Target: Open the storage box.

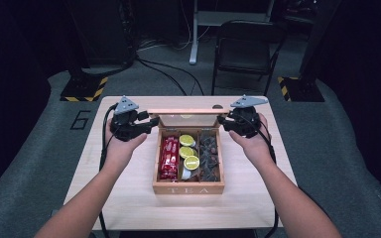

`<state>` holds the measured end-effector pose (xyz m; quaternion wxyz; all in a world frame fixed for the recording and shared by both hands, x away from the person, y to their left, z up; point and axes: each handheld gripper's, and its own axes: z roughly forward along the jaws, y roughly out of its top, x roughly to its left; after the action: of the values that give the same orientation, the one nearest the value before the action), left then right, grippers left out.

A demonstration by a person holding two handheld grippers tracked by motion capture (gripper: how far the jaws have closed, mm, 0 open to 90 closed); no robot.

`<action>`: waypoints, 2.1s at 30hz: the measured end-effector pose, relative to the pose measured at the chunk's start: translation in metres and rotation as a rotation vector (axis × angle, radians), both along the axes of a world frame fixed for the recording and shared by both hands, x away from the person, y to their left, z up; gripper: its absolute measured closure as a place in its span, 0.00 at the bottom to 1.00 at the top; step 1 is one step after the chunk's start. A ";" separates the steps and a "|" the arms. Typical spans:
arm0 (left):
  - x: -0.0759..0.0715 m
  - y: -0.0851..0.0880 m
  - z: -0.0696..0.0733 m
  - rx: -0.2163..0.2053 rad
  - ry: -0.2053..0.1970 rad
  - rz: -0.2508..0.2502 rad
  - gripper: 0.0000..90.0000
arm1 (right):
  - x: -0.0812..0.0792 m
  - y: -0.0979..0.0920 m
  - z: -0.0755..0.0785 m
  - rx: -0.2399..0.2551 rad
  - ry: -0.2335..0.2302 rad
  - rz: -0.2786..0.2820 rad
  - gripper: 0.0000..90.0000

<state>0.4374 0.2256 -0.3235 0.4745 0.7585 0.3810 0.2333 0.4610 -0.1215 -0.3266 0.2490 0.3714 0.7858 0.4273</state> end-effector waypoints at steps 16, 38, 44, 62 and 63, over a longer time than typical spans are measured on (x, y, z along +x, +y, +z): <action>0.019 -0.005 -0.014 0.032 -0.008 0.032 0.62 | 0.009 0.001 0.003 0.010 0.000 -0.010 0.68; 0.039 -0.006 -0.015 0.030 -0.019 0.061 0.70 | 0.022 0.002 0.005 0.038 -0.002 -0.038 0.69; 0.044 -0.007 -0.013 0.025 -0.013 0.075 0.70 | 0.028 0.002 0.005 0.055 0.001 -0.044 0.68; 0.057 -0.007 -0.013 -0.007 -0.011 0.097 0.71 | 0.040 0.005 -0.003 0.049 -0.003 -0.059 0.63; 0.058 -0.006 -0.013 -0.010 -0.010 0.098 0.71 | 0.040 0.005 -0.004 0.045 0.001 -0.063 0.63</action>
<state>0.4950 0.2193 -0.3370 0.4683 0.7353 0.4163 0.2582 0.5015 -0.1160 -0.3310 0.2534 0.4019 0.7639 0.4367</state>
